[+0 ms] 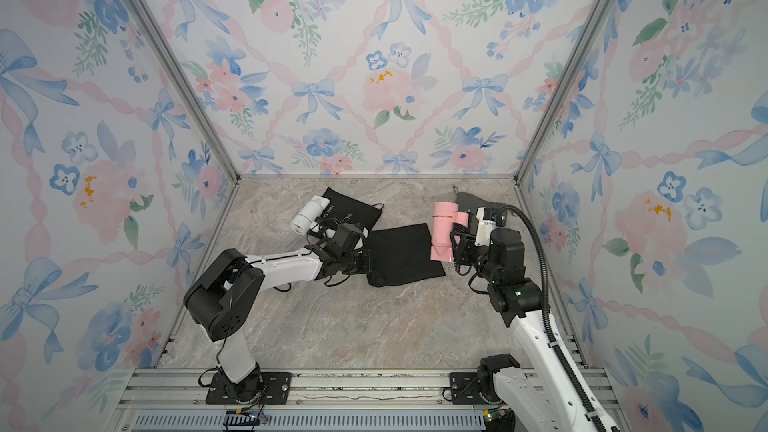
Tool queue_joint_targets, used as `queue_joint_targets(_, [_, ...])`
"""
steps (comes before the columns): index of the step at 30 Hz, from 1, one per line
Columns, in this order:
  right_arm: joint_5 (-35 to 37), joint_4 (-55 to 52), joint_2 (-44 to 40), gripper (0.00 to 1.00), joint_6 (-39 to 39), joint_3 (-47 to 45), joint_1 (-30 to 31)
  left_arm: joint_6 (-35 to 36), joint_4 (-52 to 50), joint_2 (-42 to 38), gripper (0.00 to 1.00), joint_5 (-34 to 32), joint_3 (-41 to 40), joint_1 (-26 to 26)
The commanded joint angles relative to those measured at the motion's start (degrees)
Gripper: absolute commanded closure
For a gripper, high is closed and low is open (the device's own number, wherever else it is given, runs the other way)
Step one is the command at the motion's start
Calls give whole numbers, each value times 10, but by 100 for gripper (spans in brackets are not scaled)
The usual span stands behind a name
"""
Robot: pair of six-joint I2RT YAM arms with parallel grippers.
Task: Pack away hair dryers
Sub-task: Pick up the drawstring bag from the center of the board.
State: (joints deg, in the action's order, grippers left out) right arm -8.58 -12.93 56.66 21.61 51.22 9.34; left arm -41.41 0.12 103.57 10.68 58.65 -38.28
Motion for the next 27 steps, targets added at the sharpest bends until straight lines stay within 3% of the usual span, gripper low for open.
queue_joint_targets(1, [-8,18,-11,75,4,11,-4,9,4,2,100,2,15,-2])
queue_joint_targets(11, [1,4,-22,75,-8,12,-4,18,1,-65,100,-9,28,19])
queue_joint_targets(17, [4,4,-20,75,-11,13,-4,57,-46,-113,100,-13,86,42])
queue_joint_targets(23, [-2,8,-10,75,-13,19,-4,138,-154,-154,100,1,167,102])
queue_joint_targets(27, [-5,15,-1,75,-12,22,-2,162,-194,-198,100,21,169,165])
